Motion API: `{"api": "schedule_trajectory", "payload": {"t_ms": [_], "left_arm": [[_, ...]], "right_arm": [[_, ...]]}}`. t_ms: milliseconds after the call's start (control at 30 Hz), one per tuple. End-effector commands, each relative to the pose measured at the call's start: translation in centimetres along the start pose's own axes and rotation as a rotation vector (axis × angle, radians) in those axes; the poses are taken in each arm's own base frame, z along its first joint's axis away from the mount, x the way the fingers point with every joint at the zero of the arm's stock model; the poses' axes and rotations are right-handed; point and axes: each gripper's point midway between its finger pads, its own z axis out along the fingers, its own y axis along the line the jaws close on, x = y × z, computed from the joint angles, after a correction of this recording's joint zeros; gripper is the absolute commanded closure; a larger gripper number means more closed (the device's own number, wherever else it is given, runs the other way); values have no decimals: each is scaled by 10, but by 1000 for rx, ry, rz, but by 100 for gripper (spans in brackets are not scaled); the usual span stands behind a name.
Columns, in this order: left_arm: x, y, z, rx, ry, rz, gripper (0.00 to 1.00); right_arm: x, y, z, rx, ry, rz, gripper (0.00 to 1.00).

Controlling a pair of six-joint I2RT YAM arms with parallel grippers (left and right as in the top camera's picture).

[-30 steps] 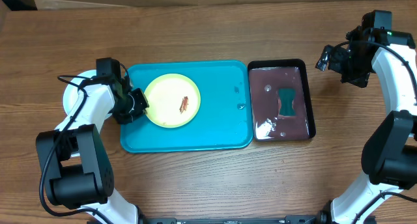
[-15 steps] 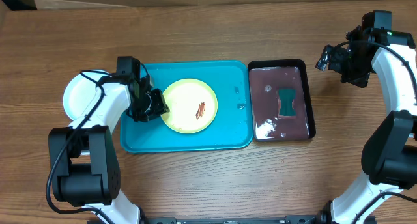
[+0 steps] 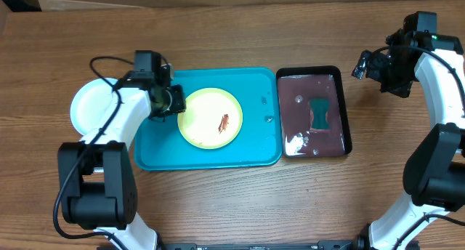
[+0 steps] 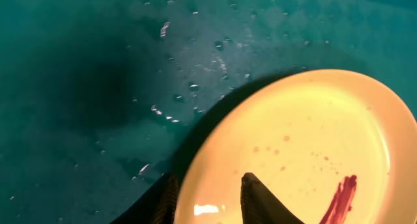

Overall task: Clean dirty plates on tray and stack at the side
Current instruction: 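Slide the yellow plate rightward to the tray center with the left gripper, then pin the yellow plate rim and lower the right gripper onto the sponge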

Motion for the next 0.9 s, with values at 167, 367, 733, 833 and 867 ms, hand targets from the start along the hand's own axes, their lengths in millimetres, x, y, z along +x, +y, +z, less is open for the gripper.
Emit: {"api": "schedule_trajectory", "payload": {"t_ms": [167, 367, 733, 833, 867], "left_arm": [[-4, 10, 4, -192, -40, 101, 66], [-3, 10, 5, -190, -37, 101, 67], [16, 11, 24, -183, 32, 111, 66], [17, 13, 26, -193, 35, 111, 77], [17, 12, 26, -190, 37, 111, 79]], "right_arm": [[-5, 1, -8, -2, -27, 0, 0], [-5, 1, -8, -2, -27, 0, 0], [-5, 1, -8, -2, -27, 0, 0], [-5, 1, -8, -2, -27, 0, 0], [-5, 1, -8, -2, -27, 0, 0]]}}
